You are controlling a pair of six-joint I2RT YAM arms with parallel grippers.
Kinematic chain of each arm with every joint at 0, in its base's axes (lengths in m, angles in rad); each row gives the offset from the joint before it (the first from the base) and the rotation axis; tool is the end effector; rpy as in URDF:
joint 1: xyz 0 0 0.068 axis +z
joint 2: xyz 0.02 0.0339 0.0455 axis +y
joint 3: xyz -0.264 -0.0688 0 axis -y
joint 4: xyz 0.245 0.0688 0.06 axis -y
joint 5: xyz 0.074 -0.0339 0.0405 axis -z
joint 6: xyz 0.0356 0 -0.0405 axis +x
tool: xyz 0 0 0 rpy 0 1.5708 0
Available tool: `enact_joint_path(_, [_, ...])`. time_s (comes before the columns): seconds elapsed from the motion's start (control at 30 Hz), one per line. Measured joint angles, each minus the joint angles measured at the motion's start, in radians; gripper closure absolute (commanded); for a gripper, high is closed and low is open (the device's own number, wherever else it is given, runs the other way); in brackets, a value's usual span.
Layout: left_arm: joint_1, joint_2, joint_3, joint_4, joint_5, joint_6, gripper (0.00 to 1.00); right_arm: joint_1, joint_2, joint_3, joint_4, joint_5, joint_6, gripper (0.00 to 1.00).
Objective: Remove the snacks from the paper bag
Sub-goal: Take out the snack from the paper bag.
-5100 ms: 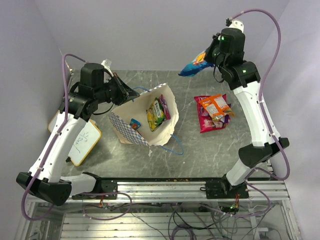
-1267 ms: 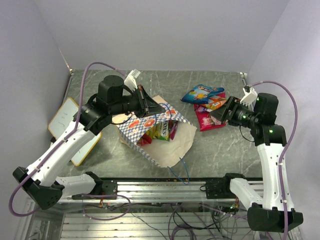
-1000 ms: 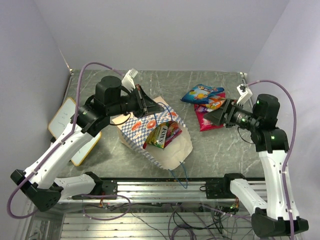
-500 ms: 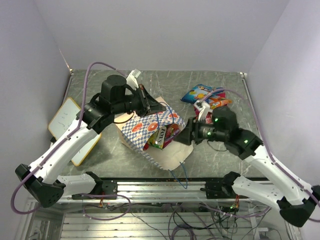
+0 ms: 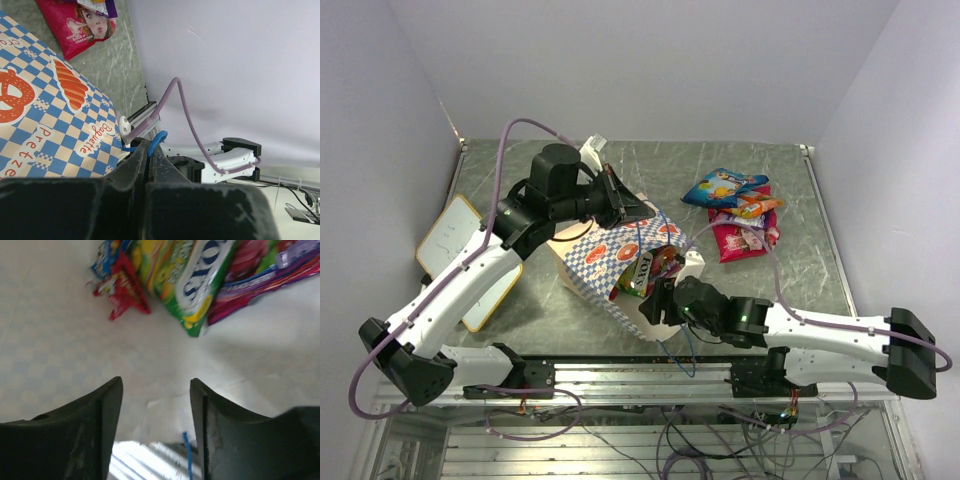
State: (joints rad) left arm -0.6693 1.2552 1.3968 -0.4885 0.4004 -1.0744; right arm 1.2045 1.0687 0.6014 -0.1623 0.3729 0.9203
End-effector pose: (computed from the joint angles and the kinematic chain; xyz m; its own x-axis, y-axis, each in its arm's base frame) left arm 0.2051 -0.1800 0.4221 -0.8822 -0.3346 -0.3314 0.1746 0.4211 -0.8900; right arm 0.0928 0.2057 0.2250 -0.7357 0.1513 -0.6602 -0.2949 0.8060 0.5133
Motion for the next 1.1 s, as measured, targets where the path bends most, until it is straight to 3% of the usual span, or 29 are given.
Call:
enact_joint_path(0.23, [0.0,0.041,0.045,-0.033,0.0,0.011,0.93,-0.043,0.077,-0.152,0.249,0.1,0.042,0.49])
enact_joint_path(0.7, [0.013,0.099,0.114,-0.086,0.0,0.039,0.93,-0.115,0.421,-0.071,0.525,0.092,0.068,0.52])
enact_joint_path(0.87, [0.021,0.102,0.117,-0.088,0.001,0.048,0.93,-0.138,0.519,-0.012,0.551,0.084,0.072,0.69])
enact_joint_path(1.0, [0.043,0.103,0.117,-0.106,0.004,0.061,0.93,-0.151,0.557,0.038,0.505,0.083,0.061,0.96])
enact_joint_path(1.1, [0.085,0.101,0.117,-0.133,0.01,0.076,0.93,-0.172,0.557,0.089,0.441,0.061,0.024,1.0])
